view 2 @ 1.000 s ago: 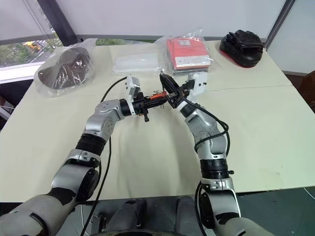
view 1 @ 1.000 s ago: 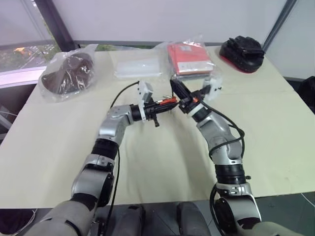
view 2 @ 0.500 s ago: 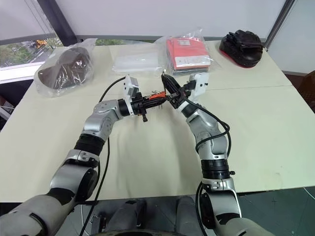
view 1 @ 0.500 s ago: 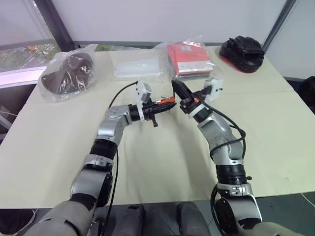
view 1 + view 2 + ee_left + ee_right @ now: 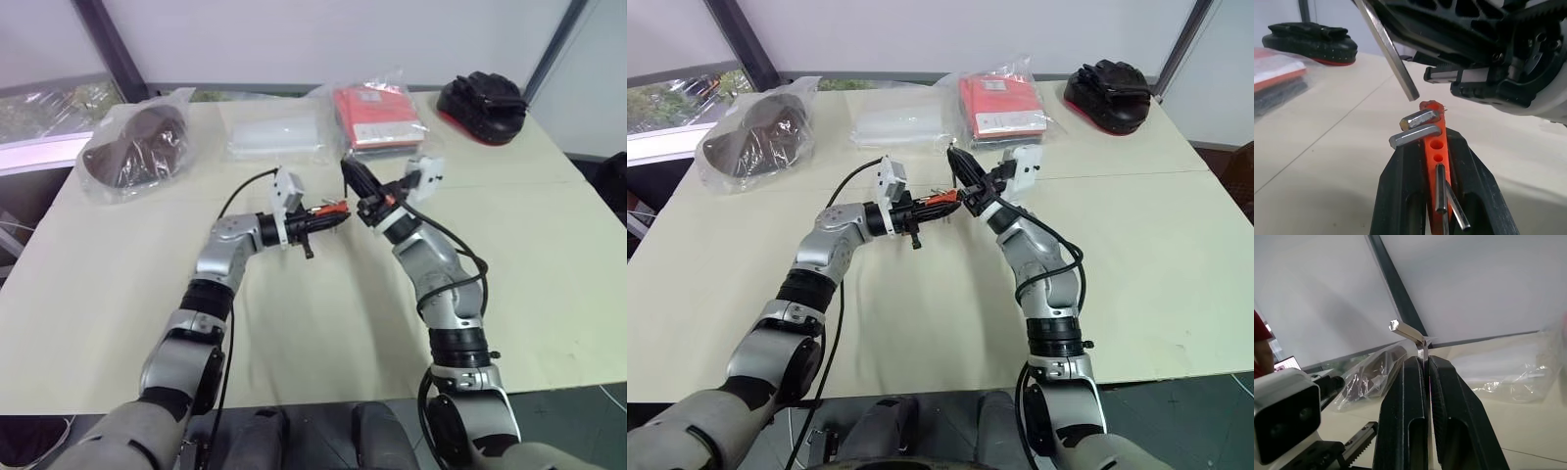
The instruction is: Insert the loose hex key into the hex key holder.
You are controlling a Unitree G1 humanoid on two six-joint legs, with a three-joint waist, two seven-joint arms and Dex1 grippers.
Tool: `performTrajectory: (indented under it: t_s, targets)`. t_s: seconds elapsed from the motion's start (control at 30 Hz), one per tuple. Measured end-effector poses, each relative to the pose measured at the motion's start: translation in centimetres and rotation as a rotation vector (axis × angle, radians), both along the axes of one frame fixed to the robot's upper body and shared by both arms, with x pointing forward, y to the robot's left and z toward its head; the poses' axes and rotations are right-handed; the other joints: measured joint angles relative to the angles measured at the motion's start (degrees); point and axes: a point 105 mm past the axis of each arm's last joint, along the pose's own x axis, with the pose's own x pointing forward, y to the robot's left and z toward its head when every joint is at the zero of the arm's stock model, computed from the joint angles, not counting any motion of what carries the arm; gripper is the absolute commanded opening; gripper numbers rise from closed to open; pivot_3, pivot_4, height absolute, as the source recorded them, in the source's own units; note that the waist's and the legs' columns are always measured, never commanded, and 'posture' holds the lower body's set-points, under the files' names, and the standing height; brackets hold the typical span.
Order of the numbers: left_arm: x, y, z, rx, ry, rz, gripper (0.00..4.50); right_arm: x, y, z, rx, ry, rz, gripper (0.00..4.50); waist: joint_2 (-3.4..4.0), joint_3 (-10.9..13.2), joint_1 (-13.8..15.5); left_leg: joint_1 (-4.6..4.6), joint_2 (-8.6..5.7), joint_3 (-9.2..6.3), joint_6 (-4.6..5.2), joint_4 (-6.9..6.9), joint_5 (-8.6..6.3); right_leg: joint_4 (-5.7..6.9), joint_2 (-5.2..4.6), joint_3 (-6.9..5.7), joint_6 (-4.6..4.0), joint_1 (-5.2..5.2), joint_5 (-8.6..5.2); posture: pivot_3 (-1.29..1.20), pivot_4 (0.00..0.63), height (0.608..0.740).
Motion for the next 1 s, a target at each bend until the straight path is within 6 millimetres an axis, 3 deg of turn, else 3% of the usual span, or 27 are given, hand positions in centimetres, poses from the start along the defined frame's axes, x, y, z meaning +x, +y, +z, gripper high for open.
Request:
performTrajectory:
  t_s: [0.47,1.0]
  targets:
    - [0.5,-0.3,0.2,-0.003,-0.017,0.016,0.0,-0.2,0.4,-0.5,0.002,0.013,0.01,0.04,0.0,0.0,0.0,0.0,0.0,0.0,0.0,0.0,0.0,0.01,0.0,0.0,0.0,0.0,0.0,0.0,0.15,0.74]
    - [-0.3,-0.3,0.9,-0.041,0.034,-0.023,0.0,-0.3,0.3,-0.2,0.003,-0.013,0.02,0.04,0.0,0.0,0.0,0.0,0.0,0.0,0.0,0.0,0.0,0.02,0.0,0.0,0.0,0.0,0.0,0.0,0.15,0.74]
